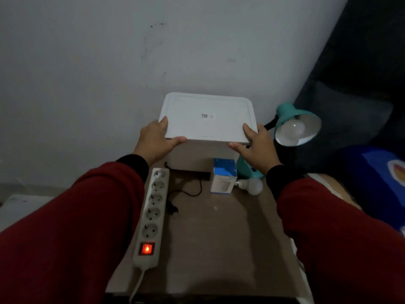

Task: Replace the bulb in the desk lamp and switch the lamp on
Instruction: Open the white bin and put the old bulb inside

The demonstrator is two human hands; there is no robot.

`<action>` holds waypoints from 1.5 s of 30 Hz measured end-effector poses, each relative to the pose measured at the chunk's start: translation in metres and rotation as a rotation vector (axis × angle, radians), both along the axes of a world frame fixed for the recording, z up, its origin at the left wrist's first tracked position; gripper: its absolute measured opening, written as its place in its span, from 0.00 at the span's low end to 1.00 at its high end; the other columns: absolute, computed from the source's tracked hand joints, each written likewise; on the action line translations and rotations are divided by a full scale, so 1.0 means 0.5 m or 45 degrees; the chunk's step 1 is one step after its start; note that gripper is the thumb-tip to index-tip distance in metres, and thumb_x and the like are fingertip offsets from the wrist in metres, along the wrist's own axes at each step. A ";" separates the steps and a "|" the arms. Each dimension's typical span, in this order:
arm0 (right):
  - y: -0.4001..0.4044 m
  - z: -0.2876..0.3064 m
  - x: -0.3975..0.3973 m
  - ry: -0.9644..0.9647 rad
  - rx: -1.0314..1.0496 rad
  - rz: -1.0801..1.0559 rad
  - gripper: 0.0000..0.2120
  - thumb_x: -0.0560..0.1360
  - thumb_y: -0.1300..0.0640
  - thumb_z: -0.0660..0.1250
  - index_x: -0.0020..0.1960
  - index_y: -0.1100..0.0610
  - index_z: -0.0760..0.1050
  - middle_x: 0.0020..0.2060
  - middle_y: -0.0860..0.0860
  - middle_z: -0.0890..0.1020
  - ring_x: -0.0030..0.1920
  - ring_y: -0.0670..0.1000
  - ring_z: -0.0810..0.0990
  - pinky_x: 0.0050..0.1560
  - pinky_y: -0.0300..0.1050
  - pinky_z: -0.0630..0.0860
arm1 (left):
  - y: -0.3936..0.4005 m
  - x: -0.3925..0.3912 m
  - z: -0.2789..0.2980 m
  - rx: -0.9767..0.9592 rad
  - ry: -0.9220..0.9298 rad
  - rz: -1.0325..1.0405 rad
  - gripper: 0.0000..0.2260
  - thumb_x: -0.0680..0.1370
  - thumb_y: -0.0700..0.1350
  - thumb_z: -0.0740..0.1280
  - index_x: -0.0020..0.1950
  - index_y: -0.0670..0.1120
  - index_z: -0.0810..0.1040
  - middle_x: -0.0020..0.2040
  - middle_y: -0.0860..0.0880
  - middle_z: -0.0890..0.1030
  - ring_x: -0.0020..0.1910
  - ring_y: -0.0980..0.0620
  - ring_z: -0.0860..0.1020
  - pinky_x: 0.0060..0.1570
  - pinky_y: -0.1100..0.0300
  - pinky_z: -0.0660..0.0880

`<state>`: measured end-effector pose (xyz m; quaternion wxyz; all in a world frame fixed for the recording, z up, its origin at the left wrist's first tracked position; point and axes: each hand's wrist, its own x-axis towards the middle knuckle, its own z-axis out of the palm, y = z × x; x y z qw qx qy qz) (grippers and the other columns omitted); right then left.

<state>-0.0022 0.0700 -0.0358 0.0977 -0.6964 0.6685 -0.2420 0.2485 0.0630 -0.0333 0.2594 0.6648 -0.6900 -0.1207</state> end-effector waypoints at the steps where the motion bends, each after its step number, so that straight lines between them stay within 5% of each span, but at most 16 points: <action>1: 0.024 -0.004 -0.001 0.004 0.000 -0.001 0.36 0.71 0.45 0.70 0.72 0.62 0.65 0.69 0.62 0.65 0.70 0.59 0.65 0.71 0.45 0.62 | 0.022 -0.001 -0.002 0.014 -0.015 0.006 0.35 0.72 0.60 0.67 0.70 0.39 0.65 0.61 0.37 0.75 0.63 0.38 0.72 0.61 0.52 0.69; 15: 0.361 -0.122 -0.045 0.038 0.120 -0.055 0.38 0.70 0.45 0.71 0.73 0.61 0.62 0.71 0.60 0.65 0.70 0.60 0.66 0.71 0.48 0.64 | 0.362 -0.061 -0.124 0.150 -0.072 0.016 0.28 0.72 0.58 0.69 0.62 0.39 0.69 0.60 0.36 0.75 0.60 0.38 0.73 0.56 0.51 0.70; 20: 0.427 -0.177 -0.058 0.077 0.243 -0.086 0.40 0.70 0.45 0.71 0.75 0.58 0.60 0.71 0.59 0.65 0.70 0.59 0.66 0.70 0.48 0.65 | 0.425 -0.082 -0.191 0.285 -0.059 0.018 0.30 0.73 0.59 0.67 0.67 0.41 0.67 0.64 0.38 0.73 0.63 0.39 0.71 0.59 0.51 0.70; 34: 0.443 -0.230 -0.061 0.208 0.604 -0.041 0.33 0.73 0.45 0.68 0.73 0.57 0.64 0.70 0.59 0.67 0.69 0.57 0.67 0.65 0.44 0.64 | 0.422 -0.102 -0.285 0.555 -0.266 -0.014 0.30 0.73 0.61 0.65 0.63 0.38 0.69 0.62 0.36 0.73 0.61 0.40 0.72 0.58 0.51 0.71; 39: 0.423 -0.239 -0.054 0.327 0.768 -0.003 0.27 0.74 0.43 0.65 0.64 0.62 0.73 0.64 0.59 0.75 0.64 0.58 0.72 0.62 0.47 0.69 | 0.410 -0.108 -0.289 0.701 -0.341 -0.013 0.33 0.71 0.63 0.66 0.63 0.38 0.69 0.62 0.37 0.74 0.59 0.41 0.74 0.56 0.52 0.73; 45: 0.370 -0.226 -0.057 0.469 0.917 0.046 0.26 0.75 0.44 0.64 0.64 0.63 0.74 0.64 0.57 0.76 0.64 0.56 0.74 0.62 0.46 0.70 | 0.380 -0.127 -0.256 0.743 -0.459 -0.065 0.26 0.74 0.57 0.66 0.61 0.37 0.73 0.61 0.39 0.76 0.61 0.43 0.75 0.58 0.56 0.73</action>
